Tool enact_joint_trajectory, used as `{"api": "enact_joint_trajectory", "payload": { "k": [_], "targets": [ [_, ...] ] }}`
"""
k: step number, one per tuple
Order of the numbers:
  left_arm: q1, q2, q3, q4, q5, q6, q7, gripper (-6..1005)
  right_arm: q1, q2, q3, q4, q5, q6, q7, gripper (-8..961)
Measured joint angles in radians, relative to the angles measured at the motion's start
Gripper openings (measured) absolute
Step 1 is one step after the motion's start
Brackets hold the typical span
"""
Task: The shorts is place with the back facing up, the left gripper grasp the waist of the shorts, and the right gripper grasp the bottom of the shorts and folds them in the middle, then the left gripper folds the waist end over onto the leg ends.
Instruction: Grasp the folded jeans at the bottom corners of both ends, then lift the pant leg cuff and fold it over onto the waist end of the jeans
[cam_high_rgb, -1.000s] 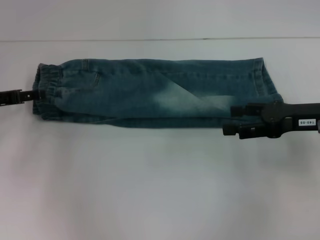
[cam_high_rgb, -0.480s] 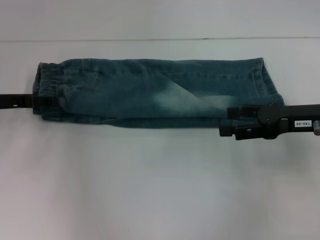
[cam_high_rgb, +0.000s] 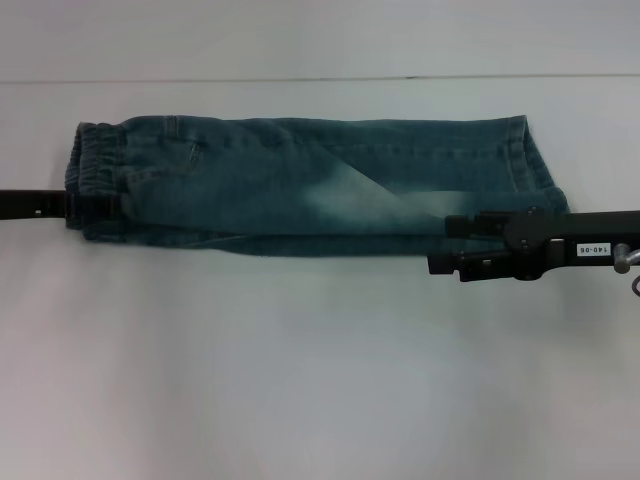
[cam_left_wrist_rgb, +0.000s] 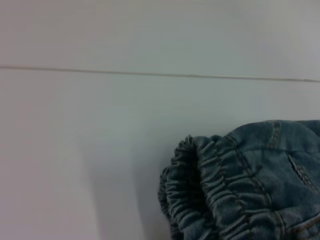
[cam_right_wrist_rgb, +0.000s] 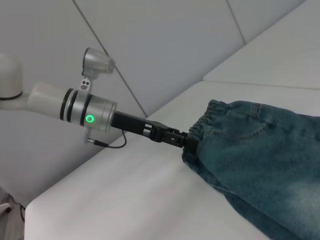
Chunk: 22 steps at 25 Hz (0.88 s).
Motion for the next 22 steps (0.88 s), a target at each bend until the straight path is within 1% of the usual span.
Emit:
{"api": "enact_joint_trajectory", "payload": {
  "k": [10, 13, 17, 22],
  "targets": [
    [0.001, -0.008, 0.002, -0.001, -0.002, -0.002, 0.017, 815, 0.001, 0.01, -0.004, 0.0, -0.001, 0.015, -0.002, 947],
    [0.005, -0.018, 0.002, 0.002, -0.006, -0.003, 0.029, 806, 0.001, 0.011, -0.005, 0.0, -0.001, 0.016, -0.002, 947],
    [0.004, -0.024, 0.002, 0.002, -0.003, -0.002, 0.035, 649, -0.002, 0.013, -0.005, 0.0, -0.002, 0.024, -0.002, 946],
    [0.001, -0.025, 0.002, 0.001, 0.0, 0.005, 0.038, 464, -0.004, 0.013, -0.005, 0.001, -0.002, 0.026, -0.002, 946]
  ]
}}
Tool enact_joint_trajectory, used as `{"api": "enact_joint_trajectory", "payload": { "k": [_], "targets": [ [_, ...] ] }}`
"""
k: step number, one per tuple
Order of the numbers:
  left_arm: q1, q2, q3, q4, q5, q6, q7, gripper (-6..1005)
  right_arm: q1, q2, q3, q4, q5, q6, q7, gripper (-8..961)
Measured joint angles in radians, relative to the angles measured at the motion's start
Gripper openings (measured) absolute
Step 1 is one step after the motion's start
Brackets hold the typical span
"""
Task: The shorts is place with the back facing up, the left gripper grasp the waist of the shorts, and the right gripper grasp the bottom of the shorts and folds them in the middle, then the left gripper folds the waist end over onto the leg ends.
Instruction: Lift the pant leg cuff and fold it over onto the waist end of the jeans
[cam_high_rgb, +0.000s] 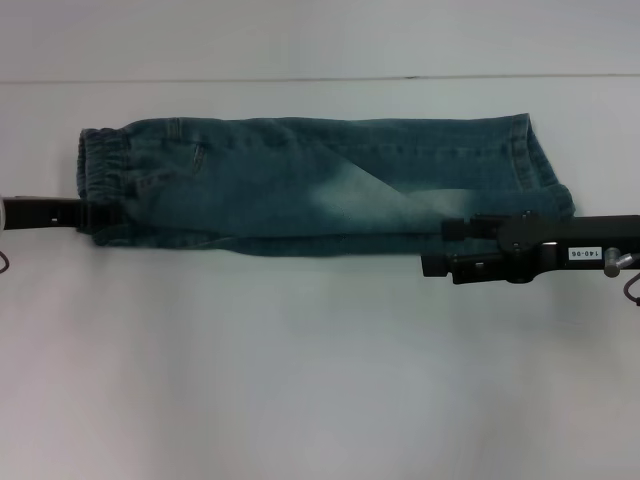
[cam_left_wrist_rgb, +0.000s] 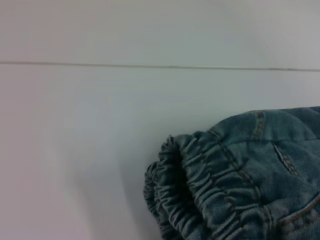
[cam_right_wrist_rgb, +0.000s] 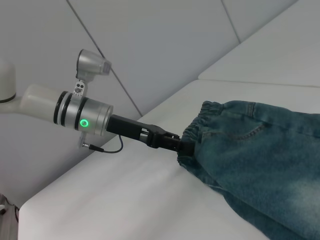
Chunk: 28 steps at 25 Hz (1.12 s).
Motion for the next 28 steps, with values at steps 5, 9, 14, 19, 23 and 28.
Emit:
{"api": "enact_joint_trajectory", "payload": {
  "k": [5, 9, 14, 19, 23, 28],
  "targets": [
    [0.0, 0.0, 0.0, 0.002, -0.001, 0.004, 0.002, 362, -0.002, 0.001, 0.0, 0.0, 0.0, 0.002, 0.0, 946],
    [0.001, 0.0, 0.0, 0.009, -0.005, 0.018, 0.009, 331, -0.002, 0.003, 0.0, 0.0, 0.0, 0.005, -0.002, 945],
    [0.007, -0.002, 0.0, 0.064, -0.008, 0.09, 0.011, 304, -0.002, 0.01, 0.002, 0.0, 0.0, 0.022, -0.002, 942],
    [0.0, -0.003, 0.0, 0.144, -0.008, 0.208, 0.001, 267, 0.002, 0.014, -0.008, 0.0, 0.0, 0.051, -0.007, 922],
    [-0.034, -0.001, 0.0, 0.21, -0.009, 0.308, -0.022, 207, 0.007, 0.032, -0.015, 0.0, 0.002, 0.097, -0.026, 850],
    [-0.1, 0.01, -0.001, 0.246, -0.01, 0.378, -0.046, 124, 0.009, 0.076, 0.001, -0.003, 0.041, 0.266, -0.079, 759]
  ]
}}
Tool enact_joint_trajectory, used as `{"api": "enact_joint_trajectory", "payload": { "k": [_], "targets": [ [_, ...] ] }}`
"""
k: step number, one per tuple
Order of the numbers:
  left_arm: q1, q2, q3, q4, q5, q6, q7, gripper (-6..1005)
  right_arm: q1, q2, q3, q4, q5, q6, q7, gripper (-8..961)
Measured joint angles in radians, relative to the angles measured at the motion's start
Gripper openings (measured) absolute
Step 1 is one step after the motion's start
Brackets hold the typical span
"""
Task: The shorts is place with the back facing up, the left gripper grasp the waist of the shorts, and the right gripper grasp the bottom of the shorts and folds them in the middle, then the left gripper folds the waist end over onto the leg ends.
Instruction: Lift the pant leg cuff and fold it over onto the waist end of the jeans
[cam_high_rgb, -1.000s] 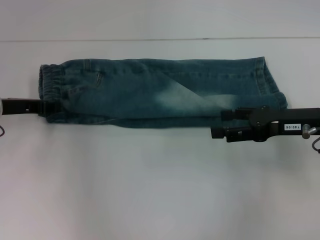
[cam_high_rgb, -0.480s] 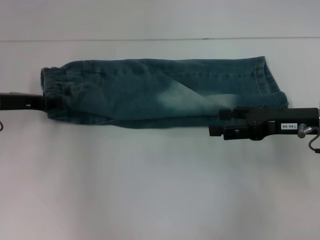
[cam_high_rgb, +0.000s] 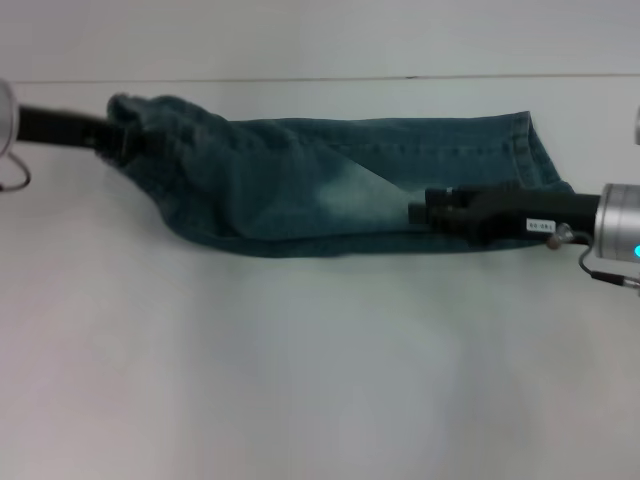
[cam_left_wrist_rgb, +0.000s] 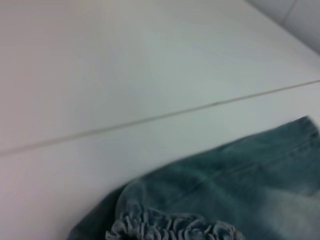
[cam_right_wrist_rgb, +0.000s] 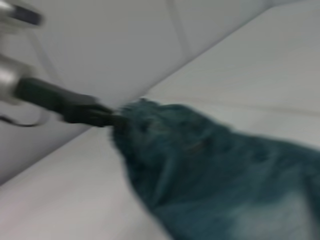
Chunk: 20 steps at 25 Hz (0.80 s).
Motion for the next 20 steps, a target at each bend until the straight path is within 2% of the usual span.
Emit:
{"api": "enact_joint_trajectory", "payload": {
  "k": [1, 3, 9, 14, 18, 20],
  "targets": [
    [-0.018, 0.003, 0.001, 0.003, 0.001, 0.006, -0.007, 116, 0.001, 0.008, 0.001, 0.003, 0.013, 0.033, -0.018, 741],
    [-0.046, 0.006, 0.002, 0.005, 0.002, 0.015, -0.016, 99, 0.006, 0.018, 0.001, 0.022, 0.05, 0.091, -0.055, 495],
    [-0.114, 0.012, 0.003, 0.018, -0.007, 0.046, -0.02, 90, 0.032, 0.025, -0.002, 0.178, 0.332, 0.258, -0.29, 247],
    [-0.193, 0.015, 0.002, 0.029, -0.014, 0.069, -0.022, 90, 0.119, 0.036, -0.004, 0.36, 0.53, 0.421, -0.559, 43],
    [-0.253, 0.016, 0.003, 0.03, -0.024, 0.083, -0.022, 91, 0.22, 0.047, 0.001, 0.512, 0.651, 0.506, -0.74, 14],
    [-0.278, 0.018, 0.003, 0.03, -0.036, 0.095, -0.023, 91, 0.242, 0.05, 0.01, 0.545, 0.678, 0.514, -0.777, -1]
  ]
}}
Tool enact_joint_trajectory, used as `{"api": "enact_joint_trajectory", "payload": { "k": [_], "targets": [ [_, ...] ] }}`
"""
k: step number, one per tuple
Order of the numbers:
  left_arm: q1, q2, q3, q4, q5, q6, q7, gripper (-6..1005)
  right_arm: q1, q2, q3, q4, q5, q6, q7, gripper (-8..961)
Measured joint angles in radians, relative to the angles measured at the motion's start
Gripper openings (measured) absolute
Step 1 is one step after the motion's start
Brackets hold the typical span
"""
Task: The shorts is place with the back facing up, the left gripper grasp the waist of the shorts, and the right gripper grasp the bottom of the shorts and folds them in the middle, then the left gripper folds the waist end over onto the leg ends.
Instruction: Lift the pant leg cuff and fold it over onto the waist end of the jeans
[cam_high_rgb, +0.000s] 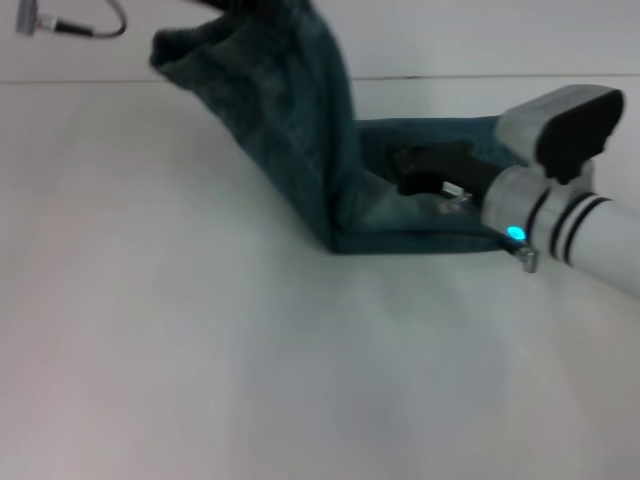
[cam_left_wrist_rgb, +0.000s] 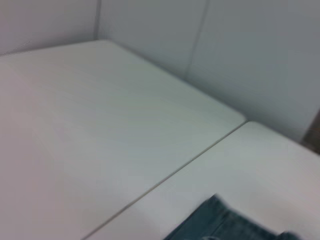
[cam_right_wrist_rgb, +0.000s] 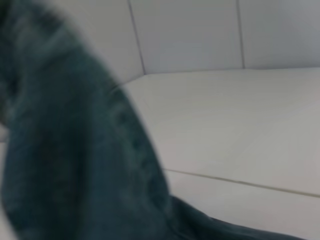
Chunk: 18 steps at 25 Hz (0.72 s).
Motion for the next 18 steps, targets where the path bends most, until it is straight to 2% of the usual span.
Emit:
{"api": "enact_joint_trajectory", "payload": {
  "k": [5, 9, 12, 18],
  "targets": [
    [-0.065, 0.016, 0.0, -0.004, -0.017, 0.022, -0.012, 91, 0.097, 0.003, 0.096, 0.149, 0.036, 0.026, -0.165, 0],
    [-0.087, 0.02, 0.0, -0.004, -0.023, 0.031, -0.012, 90, 0.156, 0.003, 0.141, 0.228, -0.028, 0.03, -0.198, 1],
    [-0.091, 0.02, 0.0, -0.004, -0.025, 0.035, -0.01, 91, 0.18, 0.003, 0.247, 0.267, -0.17, 0.032, -0.196, 2],
    [-0.075, 0.02, 0.0, 0.0, -0.025, 0.043, -0.008, 90, 0.193, 0.003, 0.532, 0.317, -0.531, 0.09, -0.196, 4]
  ]
}}
